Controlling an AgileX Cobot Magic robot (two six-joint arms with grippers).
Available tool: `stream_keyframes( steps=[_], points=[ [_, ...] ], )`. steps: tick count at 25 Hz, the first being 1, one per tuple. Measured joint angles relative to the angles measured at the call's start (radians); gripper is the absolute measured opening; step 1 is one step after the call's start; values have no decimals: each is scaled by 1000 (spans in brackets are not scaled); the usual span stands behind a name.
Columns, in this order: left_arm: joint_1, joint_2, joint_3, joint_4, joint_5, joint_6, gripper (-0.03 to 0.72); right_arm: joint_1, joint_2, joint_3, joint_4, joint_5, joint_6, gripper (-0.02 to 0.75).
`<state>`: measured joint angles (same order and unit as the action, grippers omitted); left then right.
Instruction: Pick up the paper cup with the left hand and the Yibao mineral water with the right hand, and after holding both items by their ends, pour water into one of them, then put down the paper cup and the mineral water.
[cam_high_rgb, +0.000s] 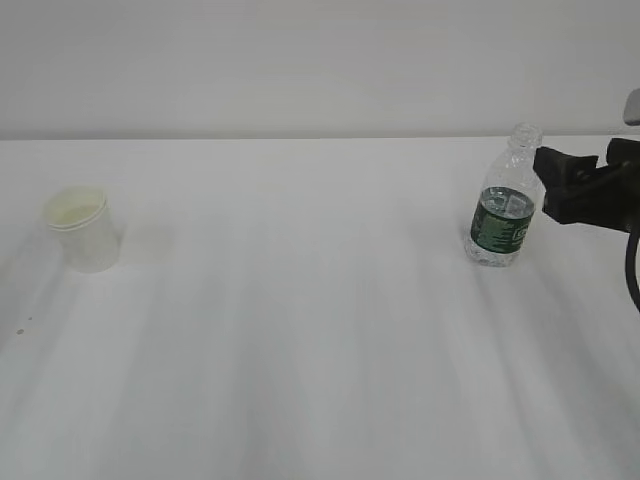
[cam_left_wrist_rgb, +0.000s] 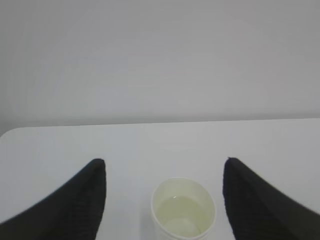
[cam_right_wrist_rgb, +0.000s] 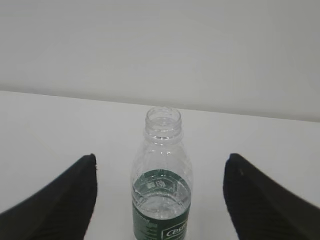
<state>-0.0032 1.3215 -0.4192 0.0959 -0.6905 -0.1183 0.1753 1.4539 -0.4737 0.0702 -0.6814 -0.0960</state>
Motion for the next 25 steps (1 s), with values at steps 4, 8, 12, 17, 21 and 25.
stream_keyframes(
  steps=[4, 8, 12, 17, 21, 25],
  points=[
    [0, -49, 4, 0, 49, -8, 519, 0, -47, 2, 0, 53, -2, 592],
    [0, -97, 5, 0, 95, -12, 519, 0, -87, 2, 0, 94, -4, 592],
    [0, -135, 5, 0, 145, -13, 519, 0, -122, 2, 0, 133, -4, 592],
    [0, -178, 5, 0, 189, -13, 519, 0, -163, 5, 0, 185, -6, 592],
    [0, -220, 5, 0, 231, -13, 519, 0, -197, 5, 0, 234, -6, 592],
    [0, -262, 5, 0, 269, -13, 519, 0, -226, 5, 0, 262, -6, 592]
  ],
)
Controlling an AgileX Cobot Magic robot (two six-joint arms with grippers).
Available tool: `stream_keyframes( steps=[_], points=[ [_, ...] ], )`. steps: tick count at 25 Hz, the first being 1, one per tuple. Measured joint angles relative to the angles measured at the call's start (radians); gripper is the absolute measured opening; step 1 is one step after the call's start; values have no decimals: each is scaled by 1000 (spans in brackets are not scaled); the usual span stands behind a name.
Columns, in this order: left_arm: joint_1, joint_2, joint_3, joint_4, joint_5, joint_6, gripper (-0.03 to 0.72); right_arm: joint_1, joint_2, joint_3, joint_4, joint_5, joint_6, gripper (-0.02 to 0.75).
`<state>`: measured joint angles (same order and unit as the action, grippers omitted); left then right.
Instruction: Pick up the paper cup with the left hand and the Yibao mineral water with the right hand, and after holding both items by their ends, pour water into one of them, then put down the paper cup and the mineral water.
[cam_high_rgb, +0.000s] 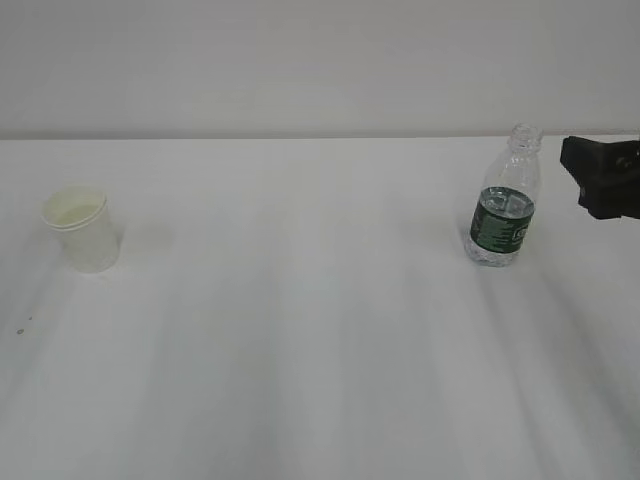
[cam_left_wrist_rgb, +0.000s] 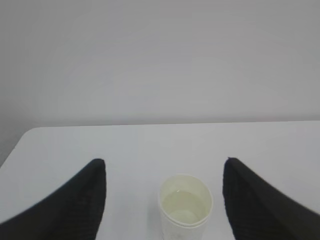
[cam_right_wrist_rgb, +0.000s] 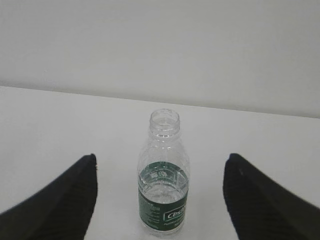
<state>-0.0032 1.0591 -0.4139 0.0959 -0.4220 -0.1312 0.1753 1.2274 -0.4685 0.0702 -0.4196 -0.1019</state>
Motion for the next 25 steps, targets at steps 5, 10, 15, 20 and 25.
stream_keyframes(
  steps=[5, 10, 15, 20, 25],
  points=[
    [0, -51, 0, 0, 47, 0, 519, 0, -40, 0, 0, 42, 0, 592],
    [0, -74, 2, 0, 82, 0, 519, 0, -78, 0, 0, 86, 0, 591],
    [0, -91, 2, 0, 119, 0, 519, 0, -111, 0, 0, 126, 0, 591],
    [0, -106, 2, 0, 152, 0, 519, 0, -149, 0, 0, 170, -2, 592],
    [0, -134, 2, 0, 174, 0, 519, 0, -183, 0, 0, 225, -2, 592]
  ],
)
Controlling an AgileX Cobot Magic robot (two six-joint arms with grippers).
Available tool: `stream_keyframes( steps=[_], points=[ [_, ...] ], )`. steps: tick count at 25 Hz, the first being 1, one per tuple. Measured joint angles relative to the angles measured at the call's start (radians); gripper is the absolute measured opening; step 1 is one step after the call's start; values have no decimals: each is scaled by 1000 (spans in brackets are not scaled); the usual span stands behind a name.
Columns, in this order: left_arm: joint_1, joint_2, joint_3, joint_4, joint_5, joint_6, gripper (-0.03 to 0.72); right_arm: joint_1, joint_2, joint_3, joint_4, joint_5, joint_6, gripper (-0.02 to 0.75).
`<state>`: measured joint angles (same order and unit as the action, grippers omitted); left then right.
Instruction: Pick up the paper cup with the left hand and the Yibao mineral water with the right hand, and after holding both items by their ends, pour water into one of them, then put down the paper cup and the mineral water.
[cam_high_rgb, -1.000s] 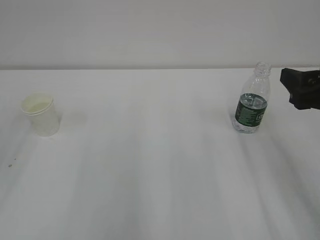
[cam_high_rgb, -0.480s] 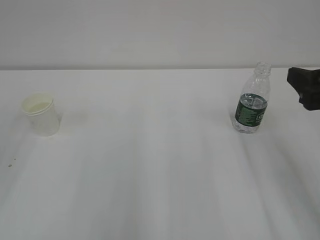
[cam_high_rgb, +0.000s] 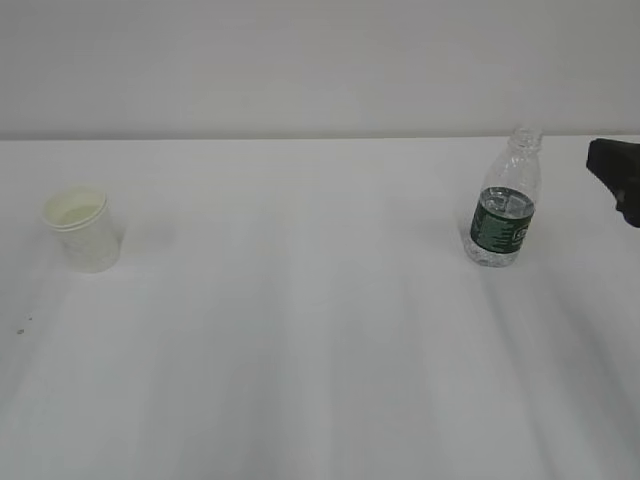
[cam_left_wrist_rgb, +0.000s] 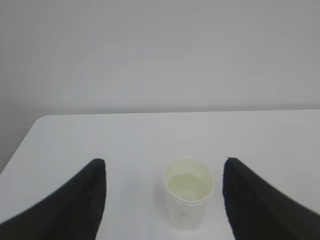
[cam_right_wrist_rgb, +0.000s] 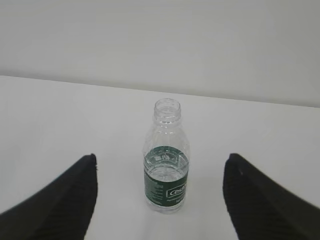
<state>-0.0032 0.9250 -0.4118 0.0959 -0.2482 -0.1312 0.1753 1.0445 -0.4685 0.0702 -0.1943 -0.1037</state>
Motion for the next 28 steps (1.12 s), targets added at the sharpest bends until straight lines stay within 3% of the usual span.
stream_keyframes(
  steps=[28],
  points=[
    [0, -169, 0, -12, 258, -2, 510, 0, -255, -32, 0, 347, 0, 591]
  ],
)
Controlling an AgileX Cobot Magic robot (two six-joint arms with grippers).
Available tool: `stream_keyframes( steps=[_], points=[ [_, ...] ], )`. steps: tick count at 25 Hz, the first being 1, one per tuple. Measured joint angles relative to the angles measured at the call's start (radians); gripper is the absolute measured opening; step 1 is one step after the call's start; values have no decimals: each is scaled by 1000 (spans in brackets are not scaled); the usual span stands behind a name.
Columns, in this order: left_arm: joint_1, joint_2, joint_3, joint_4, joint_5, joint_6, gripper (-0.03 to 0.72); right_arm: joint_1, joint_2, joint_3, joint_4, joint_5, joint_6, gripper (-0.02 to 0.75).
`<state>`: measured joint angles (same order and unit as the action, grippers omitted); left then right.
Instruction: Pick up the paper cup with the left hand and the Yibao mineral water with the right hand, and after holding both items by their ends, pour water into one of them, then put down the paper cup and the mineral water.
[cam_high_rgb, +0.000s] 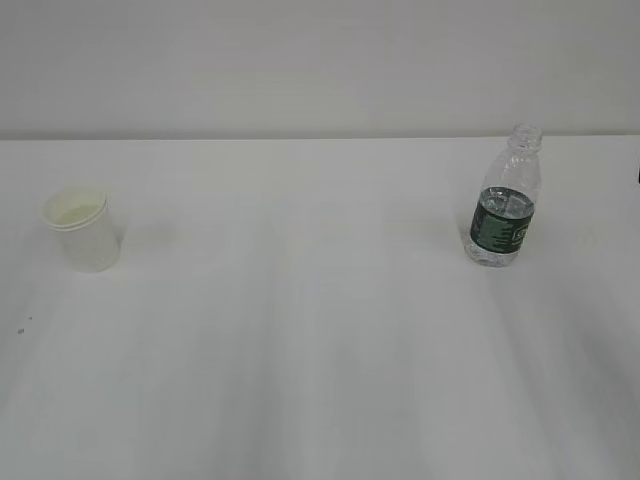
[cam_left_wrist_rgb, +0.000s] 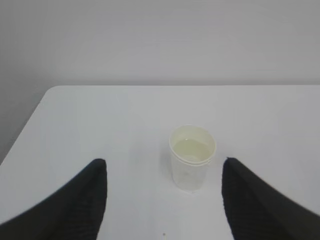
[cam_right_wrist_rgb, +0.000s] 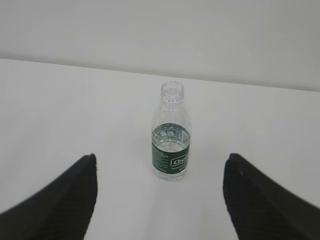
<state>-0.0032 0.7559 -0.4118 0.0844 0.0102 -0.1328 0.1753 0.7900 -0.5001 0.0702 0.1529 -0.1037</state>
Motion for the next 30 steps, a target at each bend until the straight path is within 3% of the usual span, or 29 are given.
stream_keyframes(
  steps=[4, 14, 30],
  points=[
    [0, -5, -5, -14, 38, 0, 510, 0, -18, -36, 0, 78, 0, 591],
    [0, -5, -158, -37, 244, 0, 509, 0, -62, -64, -2, 190, 0, 591],
    [0, -9, -163, -36, 380, 0, 494, 0, -111, -105, -7, 354, 0, 590]
  ],
)
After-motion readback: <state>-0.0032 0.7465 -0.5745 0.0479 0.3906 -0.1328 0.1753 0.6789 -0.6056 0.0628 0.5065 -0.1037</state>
